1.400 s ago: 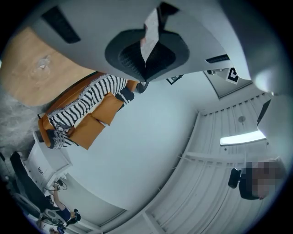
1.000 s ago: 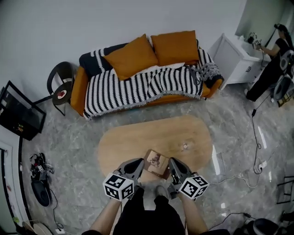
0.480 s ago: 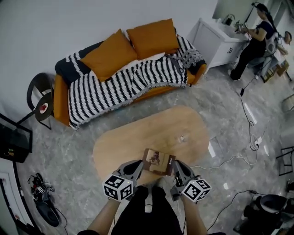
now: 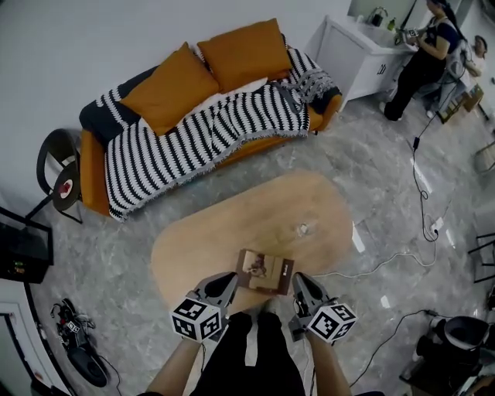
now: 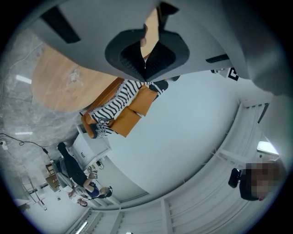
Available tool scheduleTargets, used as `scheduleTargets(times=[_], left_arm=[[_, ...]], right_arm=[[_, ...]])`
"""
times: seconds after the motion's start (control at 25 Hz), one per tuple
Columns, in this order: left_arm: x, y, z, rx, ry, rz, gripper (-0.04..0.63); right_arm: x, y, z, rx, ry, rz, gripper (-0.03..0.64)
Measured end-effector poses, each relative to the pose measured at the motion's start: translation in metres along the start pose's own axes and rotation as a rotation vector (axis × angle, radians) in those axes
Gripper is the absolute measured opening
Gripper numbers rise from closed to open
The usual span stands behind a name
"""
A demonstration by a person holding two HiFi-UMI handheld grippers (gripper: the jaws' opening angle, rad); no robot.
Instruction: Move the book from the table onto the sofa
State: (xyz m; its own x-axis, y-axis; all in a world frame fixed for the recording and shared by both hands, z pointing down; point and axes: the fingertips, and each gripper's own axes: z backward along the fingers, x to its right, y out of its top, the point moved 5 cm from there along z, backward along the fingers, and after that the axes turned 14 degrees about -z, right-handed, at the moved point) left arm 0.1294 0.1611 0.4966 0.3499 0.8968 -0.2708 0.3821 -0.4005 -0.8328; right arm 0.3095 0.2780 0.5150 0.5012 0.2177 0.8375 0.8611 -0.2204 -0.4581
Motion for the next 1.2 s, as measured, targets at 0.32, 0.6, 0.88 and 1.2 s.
scheduleTargets(times=[0.32,0.6,0.88,1.2], left_arm=[[-0.025,-0.044,-0.05,-0.076,-0.005,0.014,0.015],[-0.051,-0.094,-0.091,-0.149,-0.01,0.036,0.015],[-0.076,-0.144,-0.125,-0.21,-0.01,0.067,0.015],[-0.095,-0.185,-0.155,-0.292,-0.038,0.091,0.015]], right_arm=[[0.071,-0.017,-0.022,-0.014,-0.053,-0.053,0.025],[0.135,-0.041,-0.038,-0.033,-0.099,-0.109,0.025],[0.191,-0.063,-0.057,-0.059,-0.126,-0.147,0.025],[0.234,-0.077,-0.061,-0.083,-0.125,-0.21,0.026]])
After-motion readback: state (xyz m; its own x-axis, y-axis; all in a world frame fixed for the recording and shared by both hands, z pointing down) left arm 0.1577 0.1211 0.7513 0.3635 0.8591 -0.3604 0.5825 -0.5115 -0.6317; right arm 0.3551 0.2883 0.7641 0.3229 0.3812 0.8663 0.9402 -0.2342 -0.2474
